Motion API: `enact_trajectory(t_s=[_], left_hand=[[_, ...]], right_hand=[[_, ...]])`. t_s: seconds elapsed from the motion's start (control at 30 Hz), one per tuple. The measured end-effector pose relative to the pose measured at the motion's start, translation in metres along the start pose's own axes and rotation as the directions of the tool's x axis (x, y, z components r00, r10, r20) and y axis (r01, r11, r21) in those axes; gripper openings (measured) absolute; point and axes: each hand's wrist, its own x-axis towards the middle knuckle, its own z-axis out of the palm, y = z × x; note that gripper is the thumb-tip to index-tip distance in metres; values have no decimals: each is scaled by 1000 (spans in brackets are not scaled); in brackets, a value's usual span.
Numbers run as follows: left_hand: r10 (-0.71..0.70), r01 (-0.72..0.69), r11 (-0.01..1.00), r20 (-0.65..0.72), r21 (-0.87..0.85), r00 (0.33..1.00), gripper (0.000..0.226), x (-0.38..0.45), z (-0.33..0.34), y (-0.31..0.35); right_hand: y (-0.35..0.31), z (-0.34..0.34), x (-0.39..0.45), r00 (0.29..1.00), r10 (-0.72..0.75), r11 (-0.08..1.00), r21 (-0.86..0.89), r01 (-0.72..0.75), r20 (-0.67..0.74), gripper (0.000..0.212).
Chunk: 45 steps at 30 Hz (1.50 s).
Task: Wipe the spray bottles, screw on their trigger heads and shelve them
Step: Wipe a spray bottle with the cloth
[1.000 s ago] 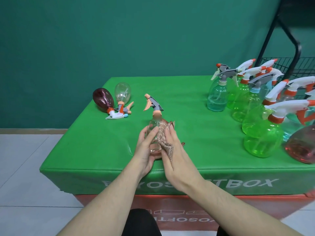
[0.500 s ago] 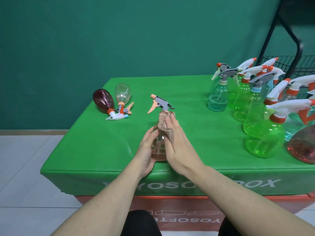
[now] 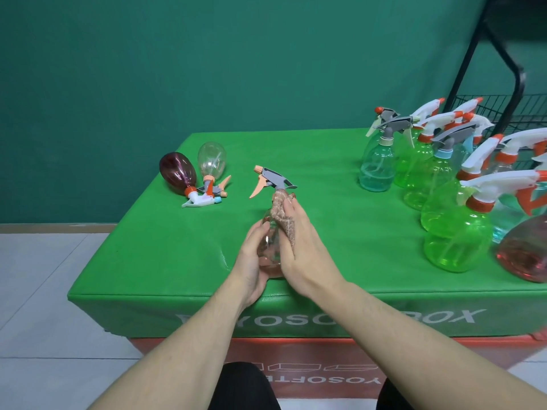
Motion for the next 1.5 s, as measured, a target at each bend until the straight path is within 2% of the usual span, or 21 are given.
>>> enact_trajectory(t_s=[0.17, 0.27, 0.37, 0.53, 0.73, 0.97, 1.17, 1.23, 1.37, 1.5], left_hand=[[-11, 9, 999, -44, -30, 999, 44, 1, 1, 1], [-10, 8, 999, -63, -40, 998, 57, 1, 2, 1], [-17, 6, 993, -90, -118, 996, 74, 0, 3, 3], [-40, 26, 991, -104, -131, 994, 73, -1, 4, 5], [-52, 52, 999, -17, 0, 998, 40, -6, 6, 9], [-100, 100, 995, -7, 16, 995, 46, -6, 5, 9], [-79, 79, 996, -11, 28, 997, 44, -8, 6, 9], [-70, 71, 997, -23, 22, 997, 44, -8, 5, 9], [-52, 52, 999, -47, -9, 998, 44, -9, 5, 8], [-47, 45, 998, -63, -33, 997, 48, -10, 7, 10]], right_hand=[[2, 6, -22, 998, -52, 992, -109, 57, 45, 70], [2, 5, -33, 994, -81, 989, -120, 89, 71, 69], [4, 5, -42, 985, -148, 977, -141, 159, 88, 68], [5, 6, -50, 983, -168, 977, -122, 177, 78, 67], [2, 2, -36, 996, -79, 996, -31, 80, 44, 65], [-4, -7, -5, 1000, -9, 998, 69, 8, 26, 63], [-7, -11, 17, 995, 99, 976, 195, -96, -4, 57], [-9, -9, 17, 994, 109, 973, 205, -103, -17, 53], [-8, -3, 6, 994, 112, 972, 207, -110, -2, 59], [-3, 2, -10, 1000, 25, 994, 106, -26, 5, 64]])
